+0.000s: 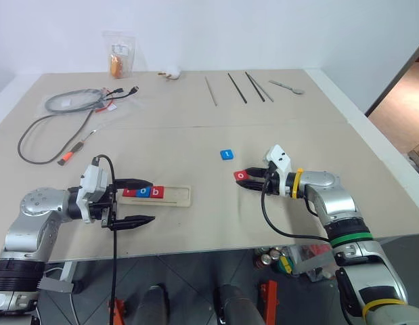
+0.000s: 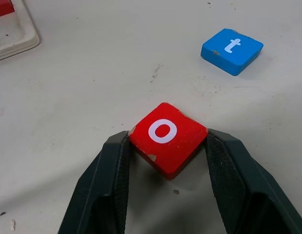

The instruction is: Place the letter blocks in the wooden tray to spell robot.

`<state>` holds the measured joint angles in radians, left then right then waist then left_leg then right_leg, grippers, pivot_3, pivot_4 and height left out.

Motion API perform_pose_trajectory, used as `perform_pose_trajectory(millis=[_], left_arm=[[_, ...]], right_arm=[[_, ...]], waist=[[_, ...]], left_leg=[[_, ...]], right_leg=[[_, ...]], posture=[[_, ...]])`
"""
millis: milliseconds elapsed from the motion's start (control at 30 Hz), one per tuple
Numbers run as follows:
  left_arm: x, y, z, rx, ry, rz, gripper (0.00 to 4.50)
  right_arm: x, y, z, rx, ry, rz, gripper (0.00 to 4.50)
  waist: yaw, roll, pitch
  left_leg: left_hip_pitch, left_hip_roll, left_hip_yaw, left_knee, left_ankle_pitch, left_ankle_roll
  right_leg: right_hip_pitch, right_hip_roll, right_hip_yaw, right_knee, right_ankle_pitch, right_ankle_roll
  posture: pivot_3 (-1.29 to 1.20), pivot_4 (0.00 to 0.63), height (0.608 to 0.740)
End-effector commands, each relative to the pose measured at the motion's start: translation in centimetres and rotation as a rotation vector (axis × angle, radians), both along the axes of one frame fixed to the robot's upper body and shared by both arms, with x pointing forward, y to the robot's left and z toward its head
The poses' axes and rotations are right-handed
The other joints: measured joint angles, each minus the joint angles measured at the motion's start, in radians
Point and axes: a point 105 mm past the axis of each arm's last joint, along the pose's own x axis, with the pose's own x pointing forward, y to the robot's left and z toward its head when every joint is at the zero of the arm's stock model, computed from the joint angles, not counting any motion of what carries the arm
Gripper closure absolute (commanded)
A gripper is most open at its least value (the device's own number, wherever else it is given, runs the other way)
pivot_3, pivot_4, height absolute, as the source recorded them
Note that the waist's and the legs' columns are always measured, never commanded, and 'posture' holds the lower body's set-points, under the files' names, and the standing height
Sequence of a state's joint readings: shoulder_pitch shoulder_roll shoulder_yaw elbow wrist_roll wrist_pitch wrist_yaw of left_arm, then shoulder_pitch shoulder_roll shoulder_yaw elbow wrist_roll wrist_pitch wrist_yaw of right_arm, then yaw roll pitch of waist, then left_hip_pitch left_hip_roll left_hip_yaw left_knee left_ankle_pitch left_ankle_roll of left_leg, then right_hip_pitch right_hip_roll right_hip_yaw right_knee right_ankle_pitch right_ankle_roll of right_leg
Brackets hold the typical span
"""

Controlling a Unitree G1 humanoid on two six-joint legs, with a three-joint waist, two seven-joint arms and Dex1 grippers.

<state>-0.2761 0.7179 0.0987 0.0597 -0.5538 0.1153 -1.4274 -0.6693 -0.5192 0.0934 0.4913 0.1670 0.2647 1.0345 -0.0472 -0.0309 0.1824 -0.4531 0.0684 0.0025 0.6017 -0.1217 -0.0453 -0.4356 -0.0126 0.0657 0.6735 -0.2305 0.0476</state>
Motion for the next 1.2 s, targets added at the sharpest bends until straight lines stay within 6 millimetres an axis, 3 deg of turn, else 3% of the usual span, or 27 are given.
perform_pose_trajectory(millis=[33, 200, 400, 500, 633, 833, 1200], left_arm=[[0.0, 0.7, 1.0, -0.002, -0.042, 0.020, 0.00], [0.3, 2.4, 1.2, 0.015, -0.056, 0.093, 0.00], [0.3, 4.7, 0.9, 0.048, -0.061, 0.177, 0.00], [0.1, 5.1, 0.9, 0.043, -0.065, 0.196, 0.00], [-0.1, 5.4, 1.1, 0.030, -0.073, 0.228, 0.00], [-0.8, 5.5, 1.2, 0.023, -0.074, 0.244, 0.00], [-0.4, 3.7, 1.4, 0.001, -0.076, 0.196, 0.00]], right_arm=[[0.4, -0.3, 1.1, 0.032, -0.026, -0.020, 2.77], [0.4, 1.9, 3.0, 0.065, -0.051, -0.004, 2.77], [-1.7, 6.6, 4.7, 0.077, 0.002, 0.064, 2.77], [-2.4, 8.1, 6.2, 0.108, 0.049, 0.032, 2.77], [-4.9, 9.6, 7.7, 0.099, 0.047, 0.118, 2.77], [-6.1, 11.4, 7.5, 0.094, 0.086, 0.144, 2.77], [-7.3, 14.5, 5.9, 0.029, 0.154, 0.153, 2.77]], waist=[[0.000, 0.000, 0.000], [-0.001, 0.000, 0.000], [0.000, 0.000, 0.000], [0.000, 0.000, 0.000], [0.002, 0.000, 0.000], [0.000, 0.000, 0.000], [0.000, 0.000, 0.000]], left_leg=[[0.000, 0.000, 0.000, 0.000, 0.000, 0.000], [0.000, 0.000, 0.000, 0.000, 0.000, 0.000], [0.000, 0.000, -0.001, -0.001, 0.000, 0.000], [-0.001, 0.001, -0.001, -0.001, 0.000, 0.000], [-0.001, 0.001, 0.000, -0.001, 0.000, 0.000], [-0.001, 0.001, 0.000, -0.001, 0.000, 0.000], [-0.002, 0.002, 0.000, -0.001, 0.000, 0.000]], right_leg=[[0.000, 0.000, 0.000, 0.000, 0.000, 0.000], [-0.001, 0.000, 0.001, 0.000, 0.001, 0.000], [-0.003, 0.002, 0.002, 0.004, -0.001, -0.001], [-0.004, 0.002, 0.002, 0.005, -0.002, -0.001], [-0.004, 0.001, 0.002, 0.005, -0.002, -0.002], [-0.004, 0.000, 0.002, 0.004, -0.001, -0.003], [-0.005, 0.001, 0.001, 0.004, -0.001, -0.004]], posture=[[0.00, 0.150, 0.740], [0.00, 0.150, 0.740], [0.00, 0.150, 0.740], [0.00, 0.150, 0.740], [0.00, 0.150, 0.740], [0.00, 0.150, 0.740], [0.00, 0.150, 0.740]])
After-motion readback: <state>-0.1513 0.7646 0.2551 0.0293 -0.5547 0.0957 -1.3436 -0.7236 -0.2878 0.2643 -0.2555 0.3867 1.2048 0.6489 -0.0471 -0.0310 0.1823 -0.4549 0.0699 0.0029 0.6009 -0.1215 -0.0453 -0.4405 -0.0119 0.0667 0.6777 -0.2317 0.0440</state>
